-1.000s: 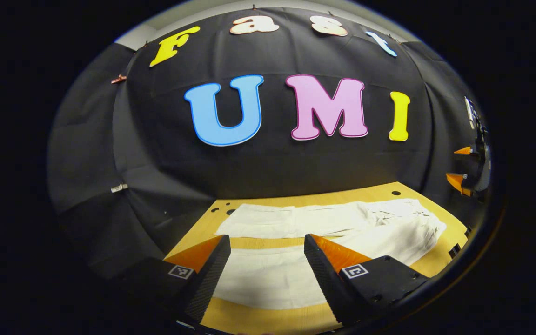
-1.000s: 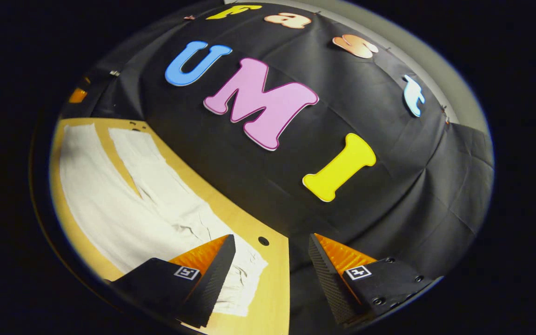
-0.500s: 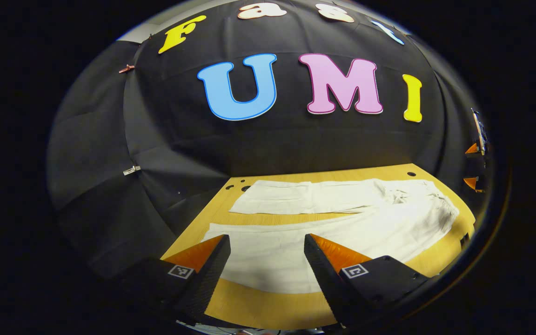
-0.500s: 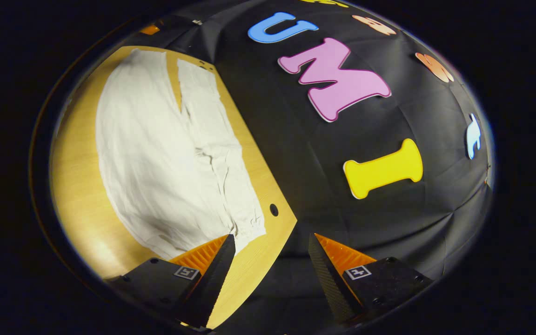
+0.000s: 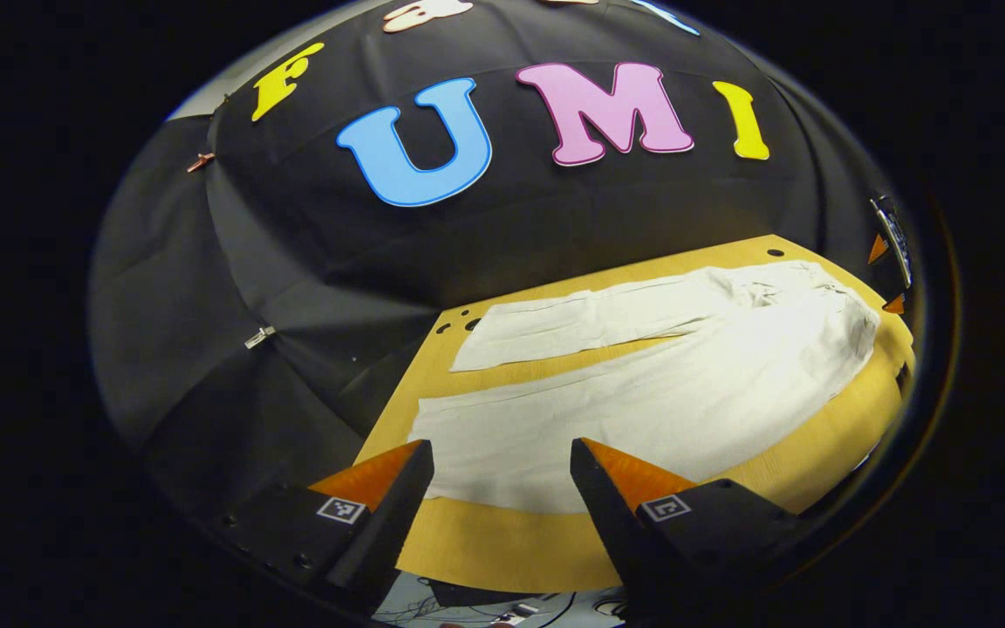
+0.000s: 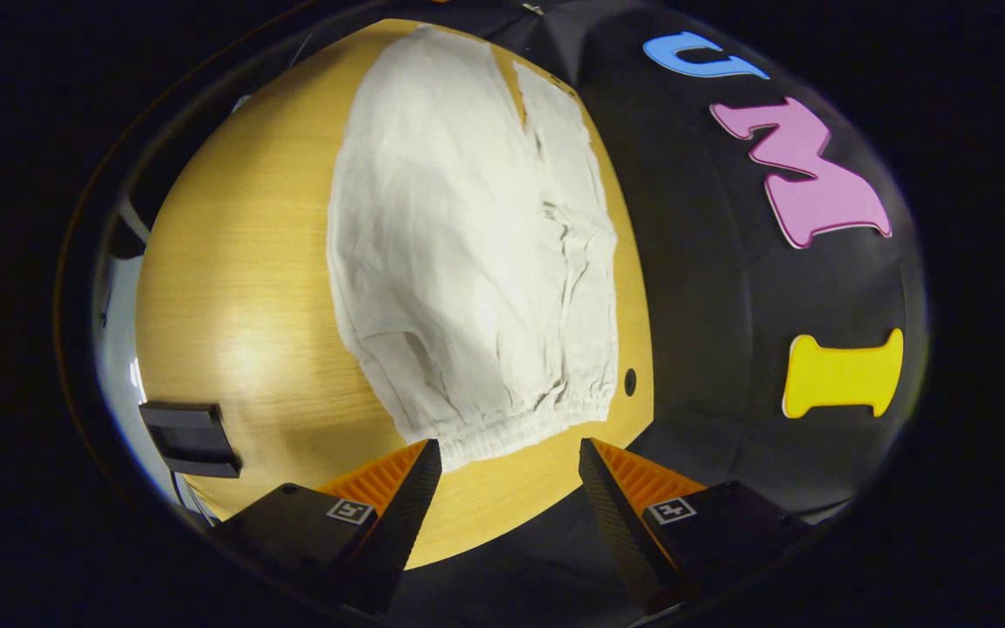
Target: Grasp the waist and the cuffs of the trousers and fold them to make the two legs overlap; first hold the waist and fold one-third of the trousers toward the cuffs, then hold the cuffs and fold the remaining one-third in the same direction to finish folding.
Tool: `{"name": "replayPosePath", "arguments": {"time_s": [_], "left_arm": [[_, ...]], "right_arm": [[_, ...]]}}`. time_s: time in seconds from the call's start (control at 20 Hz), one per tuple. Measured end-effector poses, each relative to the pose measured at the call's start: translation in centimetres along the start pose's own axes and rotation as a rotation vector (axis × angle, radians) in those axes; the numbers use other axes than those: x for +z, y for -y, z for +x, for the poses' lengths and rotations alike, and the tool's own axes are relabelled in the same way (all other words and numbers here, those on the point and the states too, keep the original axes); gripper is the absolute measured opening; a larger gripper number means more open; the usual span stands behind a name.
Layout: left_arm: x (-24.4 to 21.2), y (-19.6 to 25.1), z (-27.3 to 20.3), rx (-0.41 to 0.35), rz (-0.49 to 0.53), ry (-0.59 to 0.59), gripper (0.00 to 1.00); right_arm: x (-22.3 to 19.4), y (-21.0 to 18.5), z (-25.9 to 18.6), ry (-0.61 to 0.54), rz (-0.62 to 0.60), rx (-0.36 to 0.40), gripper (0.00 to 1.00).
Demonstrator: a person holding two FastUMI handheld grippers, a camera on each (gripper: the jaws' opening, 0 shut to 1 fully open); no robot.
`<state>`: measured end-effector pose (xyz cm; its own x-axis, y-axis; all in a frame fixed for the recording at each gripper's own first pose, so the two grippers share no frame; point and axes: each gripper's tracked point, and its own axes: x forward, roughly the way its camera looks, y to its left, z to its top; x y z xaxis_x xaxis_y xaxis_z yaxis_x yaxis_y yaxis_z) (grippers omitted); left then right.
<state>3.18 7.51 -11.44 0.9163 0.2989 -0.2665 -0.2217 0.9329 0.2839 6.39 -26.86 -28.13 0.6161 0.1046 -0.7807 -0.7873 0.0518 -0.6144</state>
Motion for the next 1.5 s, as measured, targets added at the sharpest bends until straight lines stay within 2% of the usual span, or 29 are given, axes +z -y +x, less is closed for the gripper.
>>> {"name": "replayPosePath", "arguments": {"time_s": [0.15, 0.3, 0.4, 0.45, 0.5, 0.6, 0.75, 0.8, 0.85, 0.95, 1.0, 1.05, 1.1, 1.2, 1.3, 1.4, 1.5], "left_arm": [[0.2, 0.3, 0.5, 0.003, -0.001, -0.021, 0.98], [0.5, -0.4, 1.0, 0.032, 0.049, -0.024, 0.98], [0.9, -0.6, 1.0, 0.037, 0.048, -0.031, 0.98], [1.2, -0.8, 1.1, 0.044, 0.042, -0.033, 0.98], [1.1, -0.9, 1.1, 0.052, 0.033, -0.036, 0.98], [0.8, -1.5, 1.3, 0.092, 0.024, -0.054, 0.98], [-0.8, -3.9, 2.3, 0.151, 0.023, -0.099, 0.98], [-2.0, -4.4, 2.5, 0.160, 0.024, -0.123, 0.98], [-3.1, -5.3, 2.8, 0.168, 0.027, -0.148, 0.98], [-5.2, -7.3, 3.7, 0.175, 0.053, -0.191, 0.98], [-6.3, -8.4, 4.2, 0.172, 0.084, -0.210, 0.98], [-7.5, -9.4, 4.8, 0.163, 0.127, -0.237, 0.98], [-9.1, -10.2, 5.2, 0.137, 0.178, -0.271, 0.99], [-11.8, -10.9, 5.6, 0.029, 0.312, -0.314, 0.98], [-14.1, -11.6, 6.0, -0.062, 0.497, -0.347, 0.96], [-16.0, -12.8, 6.4, -0.119, 0.668, -0.369, 0.97], [-17.1, -13.8, 8.0, -0.158, 0.786, -0.376, 0.97]], "right_arm": [[-0.5, -1.8, 1.6, -0.016, -0.038, 0.061, 0.97], [-2.1, -3.1, 3.4, -0.050, -0.080, 0.099, 0.97], [-2.4, -2.9, 4.2, -0.052, -0.115, 0.078, 0.97], [-2.3, -2.8, 4.4, -0.050, -0.124, 0.068, 0.92], [-2.1, -2.9, 4.4, -0.046, -0.136, 0.064, 0.92], [-2.0, -2.0, 5.0, -0.041, -0.160, 0.033, 0.92], [-2.3, -1.9, 6.5, -0.076, -0.097, 0.056, 0.87], [-2.3, -2.0, 6.9, -0.083, -0.075, 0.074, 0.69], [-2.4, -2.3, 7.0, -0.093, -0.063, 0.083, 0.55], [-2.2, -2.0, 7.1, -0.094, -0.076, 0.067, 0.33], [-2.2, -2.1, 6.9, -0.101, -0.067, 0.068, 0.28], [-2.3, -2.1, 7.6, -0.103, -0.051, 0.072, 0.11], [-2.2, -2.0, 7.3, -0.108, -0.025, 0.086, 0.19], [-2.1, -2.1, 7.4, -0.105, 0.047, 0.121, 0.10], [-2.0, -2.2, 7.4, -0.091, 0.021, 0.145, 0.07], [-1.9, -2.2, 7.4, -0.086, 0.001, 0.157, 0.07], [-1.9, -2.3, 7.3, -0.098, -0.002, 0.160, 0.08]]}}
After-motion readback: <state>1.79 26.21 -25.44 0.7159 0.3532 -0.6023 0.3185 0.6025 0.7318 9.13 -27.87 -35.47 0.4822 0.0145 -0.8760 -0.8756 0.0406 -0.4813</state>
